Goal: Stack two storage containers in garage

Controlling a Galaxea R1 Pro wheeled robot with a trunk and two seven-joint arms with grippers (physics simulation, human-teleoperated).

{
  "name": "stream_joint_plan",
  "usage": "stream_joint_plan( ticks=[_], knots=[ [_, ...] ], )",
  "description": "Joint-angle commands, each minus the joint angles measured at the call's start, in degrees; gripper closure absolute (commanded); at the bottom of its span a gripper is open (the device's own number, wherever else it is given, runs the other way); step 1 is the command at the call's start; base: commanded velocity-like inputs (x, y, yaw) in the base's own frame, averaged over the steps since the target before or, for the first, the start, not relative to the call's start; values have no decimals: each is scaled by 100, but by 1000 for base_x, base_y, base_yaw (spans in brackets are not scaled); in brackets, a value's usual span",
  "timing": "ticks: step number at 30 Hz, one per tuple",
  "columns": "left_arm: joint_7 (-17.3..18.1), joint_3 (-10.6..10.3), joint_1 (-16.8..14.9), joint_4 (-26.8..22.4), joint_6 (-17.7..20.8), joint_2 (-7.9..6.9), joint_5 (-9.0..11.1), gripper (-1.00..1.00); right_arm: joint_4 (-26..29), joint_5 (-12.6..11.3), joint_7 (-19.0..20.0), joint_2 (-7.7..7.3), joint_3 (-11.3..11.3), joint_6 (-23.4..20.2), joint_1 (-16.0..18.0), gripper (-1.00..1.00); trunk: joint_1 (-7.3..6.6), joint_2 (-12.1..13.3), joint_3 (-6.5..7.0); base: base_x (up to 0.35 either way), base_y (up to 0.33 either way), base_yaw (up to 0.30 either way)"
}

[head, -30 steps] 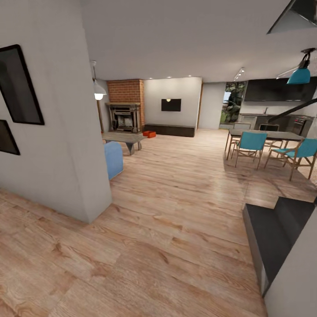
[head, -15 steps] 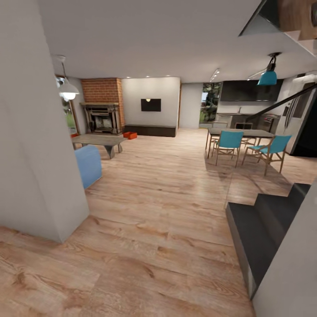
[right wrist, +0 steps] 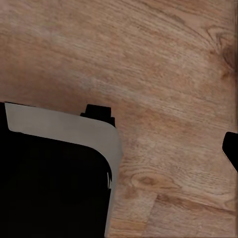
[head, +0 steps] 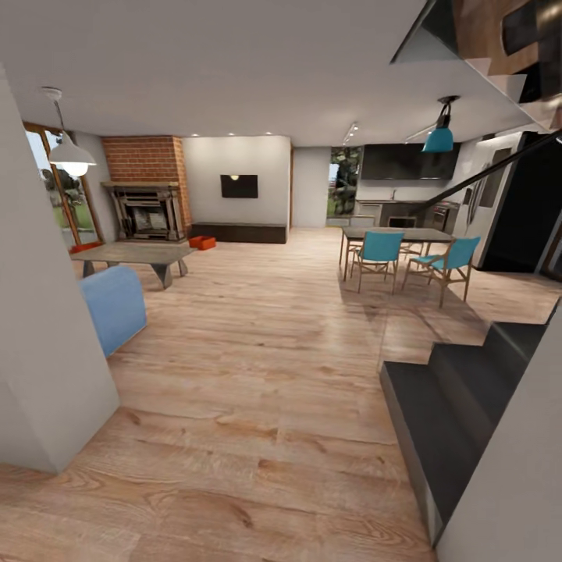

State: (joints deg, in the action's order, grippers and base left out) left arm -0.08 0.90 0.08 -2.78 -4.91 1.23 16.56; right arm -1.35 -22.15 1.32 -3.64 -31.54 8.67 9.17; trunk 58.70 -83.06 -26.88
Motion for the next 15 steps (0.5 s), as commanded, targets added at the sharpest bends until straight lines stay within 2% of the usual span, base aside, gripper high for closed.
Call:
stream_joint_plan(
  ticks=[1,15],
  knots=[
    [-1,7,1,-5,-12,1,20,-100,-14,-54,13,0,-50,29,5,-100,3,-2,-5,323,0,-20],
    [-1,-1,1,-4,-10,3,15,-100,-19,18,0,-12,-59,15,5,-100,3,-2,-5,323,0,-3]
  ],
)
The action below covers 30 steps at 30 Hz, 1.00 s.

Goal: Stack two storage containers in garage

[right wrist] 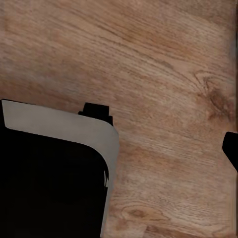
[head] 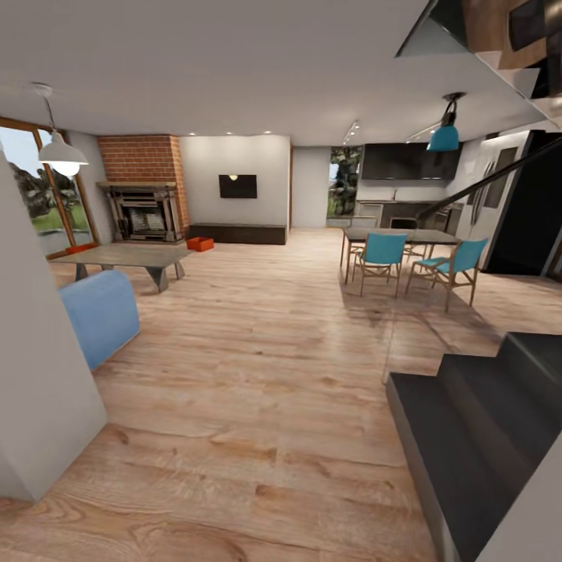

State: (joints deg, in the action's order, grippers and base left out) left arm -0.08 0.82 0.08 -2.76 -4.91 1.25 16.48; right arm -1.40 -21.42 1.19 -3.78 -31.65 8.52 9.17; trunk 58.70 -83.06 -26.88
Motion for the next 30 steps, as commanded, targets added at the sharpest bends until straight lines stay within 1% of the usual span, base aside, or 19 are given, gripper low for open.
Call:
stream_joint_plan(
  ticks=[1,9,17,30],
  knots=[
    [-1,6,1,-5,-10,2,22,-100,-14,-53,13,3,-47,31,5,-100,3,-2,-5,323,0,0],
    [-1,5,1,-8,-31,2,17,-100,-17,-52,12,20,-51,24,5,-100,3,-2,-5,322,0,4],
    [-1,1,1,-6,-30,3,19,-100,-18,-55,12,18,-44,32,5,-100,3,-2,-5,322,0,135],
    [-1,6,1,-7,-28,6,20,-100,-18,-55,6,12,-54,21,5,-100,3,-2,-5,323,0,8]
  ],
)
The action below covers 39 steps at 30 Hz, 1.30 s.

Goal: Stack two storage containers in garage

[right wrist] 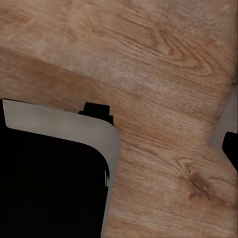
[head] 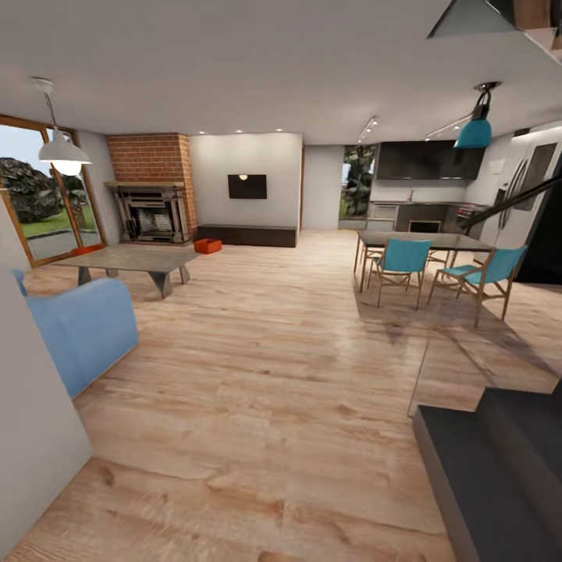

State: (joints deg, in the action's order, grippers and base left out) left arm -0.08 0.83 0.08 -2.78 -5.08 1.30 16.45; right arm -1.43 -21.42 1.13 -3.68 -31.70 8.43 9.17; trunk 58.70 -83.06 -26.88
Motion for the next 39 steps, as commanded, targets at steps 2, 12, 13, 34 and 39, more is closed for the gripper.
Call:
stream_joint_plan(
  ticks=[2,12,13,34,39],
  knots=[
    [-1,5,1,-6,-7,2,24,-100,-14,-55,11,0,-49,32,6,-100,3,-2,-5,323,0,0],
    [-1,5,1,-4,-2,-6,25,-100,-13,-47,10,7,-39,52,6,-100,3,-2,-5,323,0,0],
    [-1,5,1,-4,-2,-7,25,-100,-14,-46,10,8,-38,53,6,-100,3,-2,-5,323,0,0],
    [-1,12,1,-8,-7,-6,25,-100,-16,-63,10,5,-37,50,6,-100,3,-2,-5,323,0,0],
    [-1,14,1,-10,-11,-9,25,-100,-15,-67,10,7,-38,54,6,-100,3,-2,-5,323,0,0]
  ],
)
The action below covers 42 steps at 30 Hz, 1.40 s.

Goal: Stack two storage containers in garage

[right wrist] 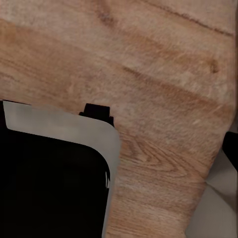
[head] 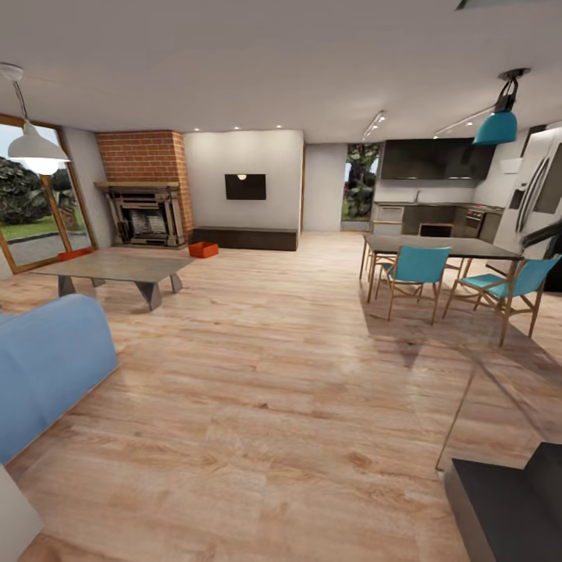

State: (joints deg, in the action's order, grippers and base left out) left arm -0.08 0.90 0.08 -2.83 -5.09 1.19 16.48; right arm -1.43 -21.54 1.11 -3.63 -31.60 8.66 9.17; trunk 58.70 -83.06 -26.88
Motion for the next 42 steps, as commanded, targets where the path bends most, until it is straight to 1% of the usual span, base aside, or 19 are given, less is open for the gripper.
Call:
stream_joint_plan(
  ticks=[1,42],
  knots=[
    [-1,7,1,-4,-10,1,22,-100,-15,-53,12,3,-48,30,6,-100,3,-2,-5,322,0,0],
    [-1,7,1,1,7,-5,30,-100,-15,-52,12,-7,-48,22,6,-100,3,-2,-5,323,0,0]
  ],
)
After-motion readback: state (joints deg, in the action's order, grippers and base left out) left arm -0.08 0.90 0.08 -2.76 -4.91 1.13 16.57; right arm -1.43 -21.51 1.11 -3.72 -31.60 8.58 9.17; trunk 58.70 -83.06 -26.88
